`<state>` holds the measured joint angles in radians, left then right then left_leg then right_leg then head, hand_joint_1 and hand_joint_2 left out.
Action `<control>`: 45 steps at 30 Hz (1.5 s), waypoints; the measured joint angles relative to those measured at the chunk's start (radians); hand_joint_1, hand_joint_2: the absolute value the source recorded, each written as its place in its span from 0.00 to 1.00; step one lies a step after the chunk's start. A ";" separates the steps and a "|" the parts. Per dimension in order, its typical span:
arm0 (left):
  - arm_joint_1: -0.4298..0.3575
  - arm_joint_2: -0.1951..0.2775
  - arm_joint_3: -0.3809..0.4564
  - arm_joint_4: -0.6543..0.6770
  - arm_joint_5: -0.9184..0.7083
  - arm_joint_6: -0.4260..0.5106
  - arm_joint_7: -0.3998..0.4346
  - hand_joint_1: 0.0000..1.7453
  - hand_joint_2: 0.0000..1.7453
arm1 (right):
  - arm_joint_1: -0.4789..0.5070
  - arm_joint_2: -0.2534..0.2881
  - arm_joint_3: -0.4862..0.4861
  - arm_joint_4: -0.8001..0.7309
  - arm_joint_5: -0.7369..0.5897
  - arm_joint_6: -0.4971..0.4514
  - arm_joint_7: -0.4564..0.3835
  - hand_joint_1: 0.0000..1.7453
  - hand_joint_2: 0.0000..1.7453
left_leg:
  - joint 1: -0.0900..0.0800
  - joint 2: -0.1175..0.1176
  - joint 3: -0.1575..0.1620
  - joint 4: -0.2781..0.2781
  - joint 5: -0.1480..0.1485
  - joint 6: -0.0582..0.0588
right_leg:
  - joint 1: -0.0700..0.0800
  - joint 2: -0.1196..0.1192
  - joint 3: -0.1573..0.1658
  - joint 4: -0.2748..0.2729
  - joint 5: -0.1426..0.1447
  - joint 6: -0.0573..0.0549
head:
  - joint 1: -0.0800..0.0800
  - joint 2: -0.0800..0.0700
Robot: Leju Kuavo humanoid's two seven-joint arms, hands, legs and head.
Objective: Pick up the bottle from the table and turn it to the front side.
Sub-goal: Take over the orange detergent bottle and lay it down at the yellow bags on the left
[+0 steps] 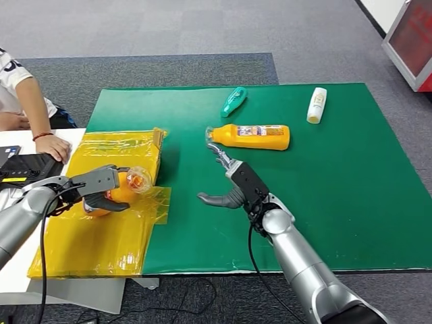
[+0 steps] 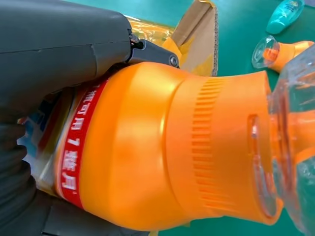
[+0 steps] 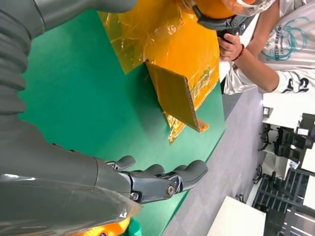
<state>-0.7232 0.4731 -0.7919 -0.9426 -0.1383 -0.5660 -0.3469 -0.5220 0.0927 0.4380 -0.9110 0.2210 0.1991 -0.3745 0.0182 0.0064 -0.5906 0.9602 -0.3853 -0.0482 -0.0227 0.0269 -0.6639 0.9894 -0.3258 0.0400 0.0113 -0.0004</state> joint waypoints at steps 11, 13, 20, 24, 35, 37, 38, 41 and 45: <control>0.103 0.016 0.021 -0.013 0.005 0.054 0.010 0.00 1.00 | 0.002 0.000 0.009 0.000 0.001 -0.007 0.008 0.00 1.00 | 0.000 -0.002 -0.007 0.000 0.005 -0.002 | 0.001 -0.002 -0.006 0.000 -0.001 0.001 | 0.000 0.000; 0.109 0.017 0.027 -0.018 0.008 0.055 0.010 0.00 1.00 | 0.002 0.000 0.010 0.000 0.001 -0.008 0.008 0.00 1.00 | 0.000 -0.002 -0.007 0.000 0.004 -0.002 | 0.000 -0.002 -0.006 0.000 -0.002 0.002 | 0.000 0.000; 0.139 0.019 0.054 -0.045 0.014 0.065 0.001 0.00 1.00 | 0.003 0.000 0.010 0.000 0.000 -0.009 0.008 0.00 1.00 | 0.000 -0.002 -0.007 0.000 0.002 0.000 | 0.000 -0.002 -0.006 -0.001 -0.004 0.003 | 0.000 0.000; 0.150 0.018 0.065 -0.056 0.015 0.065 -0.001 0.00 1.00 | 0.003 0.000 0.009 0.000 0.000 -0.010 0.008 0.00 1.00 | 0.000 -0.002 -0.007 0.000 0.001 0.000 | 0.000 -0.002 -0.006 -0.001 -0.004 0.003 | 0.000 0.000; 0.197 0.013 0.107 -0.091 0.090 0.017 -0.083 0.00 1.00 | 0.005 0.000 0.009 0.000 0.000 -0.008 0.010 0.00 1.00 | -0.001 -0.002 -0.007 0.000 0.001 0.000 | 0.000 -0.002 -0.007 -0.001 -0.004 0.003 | 0.000 0.000; 0.238 0.002 0.140 -0.119 0.188 -0.088 -0.190 0.00 1.00 | 0.006 0.000 0.009 0.000 -0.001 -0.003 0.009 0.00 1.00 | -0.001 -0.002 -0.008 0.000 0.000 -0.001 | 0.000 -0.002 -0.008 -0.001 -0.004 0.003 | 0.000 0.000; 0.264 -0.010 0.164 -0.139 0.241 -0.150 -0.246 0.00 1.00 | 0.006 0.000 0.009 0.000 -0.002 -0.002 0.009 0.00 1.00 | -0.001 -0.002 -0.008 0.000 0.000 -0.001 | 0.000 -0.002 -0.008 -0.001 -0.005 0.003 | 0.000 0.000; 0.335 -0.073 0.255 -0.203 0.341 -0.273 -0.321 0.00 1.00 | 0.013 0.000 0.009 -0.006 -0.004 -0.007 0.015 0.00 1.00 | -0.001 -0.002 -0.009 0.001 -0.001 0.001 | 0.000 -0.002 -0.008 -0.001 -0.006 0.004 | 0.000 0.000; 0.391 -0.135 0.353 -0.269 0.362 -0.303 -0.290 0.00 1.00 | 0.030 -0.002 0.009 -0.025 -0.004 -0.010 0.026 0.00 1.00 | -0.001 -0.002 -0.010 0.001 -0.002 0.000 | 0.000 -0.002 -0.009 -0.001 -0.007 0.005 | 0.000 0.000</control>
<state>-0.3325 0.3379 -0.4385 -1.2113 0.2235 -0.8691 -0.6372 -0.4919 0.0905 0.4471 -0.9357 0.2167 0.1895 -0.3484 0.0172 0.0042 -0.6004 0.9616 -0.3876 -0.0477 -0.0227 0.0251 -0.6728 0.9882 -0.3323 0.0447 0.0112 -0.0004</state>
